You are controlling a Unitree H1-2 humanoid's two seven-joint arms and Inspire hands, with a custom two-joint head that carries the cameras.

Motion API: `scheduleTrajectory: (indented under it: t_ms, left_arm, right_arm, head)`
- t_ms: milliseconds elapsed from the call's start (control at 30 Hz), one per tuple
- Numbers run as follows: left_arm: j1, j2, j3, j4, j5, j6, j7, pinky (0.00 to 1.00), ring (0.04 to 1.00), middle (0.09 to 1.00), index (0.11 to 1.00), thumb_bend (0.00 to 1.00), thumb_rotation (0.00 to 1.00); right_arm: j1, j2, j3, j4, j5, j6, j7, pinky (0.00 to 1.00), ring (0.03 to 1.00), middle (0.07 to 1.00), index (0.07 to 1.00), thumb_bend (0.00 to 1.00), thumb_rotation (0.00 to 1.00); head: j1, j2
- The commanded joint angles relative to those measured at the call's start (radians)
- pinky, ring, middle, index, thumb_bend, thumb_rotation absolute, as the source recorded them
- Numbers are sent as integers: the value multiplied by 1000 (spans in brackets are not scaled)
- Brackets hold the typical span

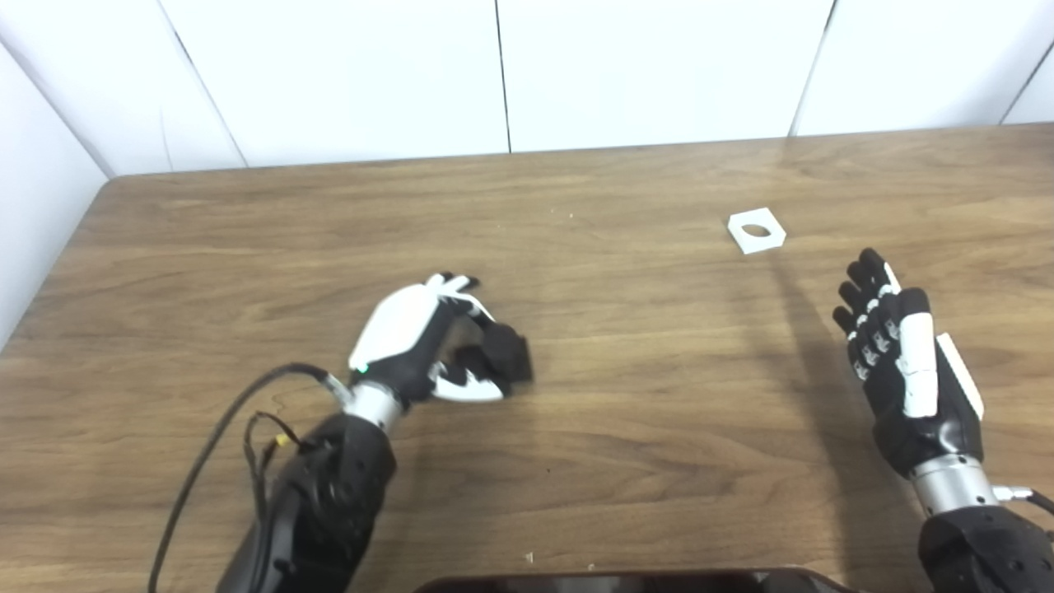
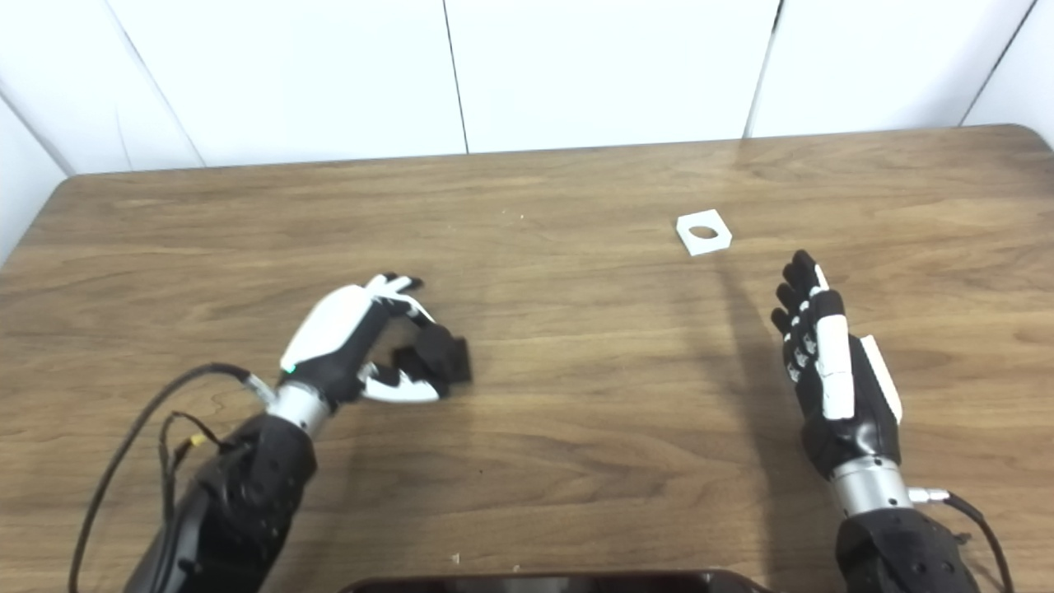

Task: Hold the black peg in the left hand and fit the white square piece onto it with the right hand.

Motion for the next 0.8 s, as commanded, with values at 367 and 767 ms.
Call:
scheduleTrajectory:
  t_ms: [367,767]
  left_arm:
    - [34,-77,-101,-50,76,-54,-31,1000,998,919,491,506,84]
    - [47,-114,-125,-46,108,-74,-62,1000,998,921,492,506,86]
  right_arm:
    - [-13,8,25,-24,-7,-32,8,1000,1000,1000,1000,616,1000]
    - [-5,10,22,-34,-13,-24,-3,1000,1000,1000,1000,637,1000]
  head:
    - [-9,6]
    - [-16,9]
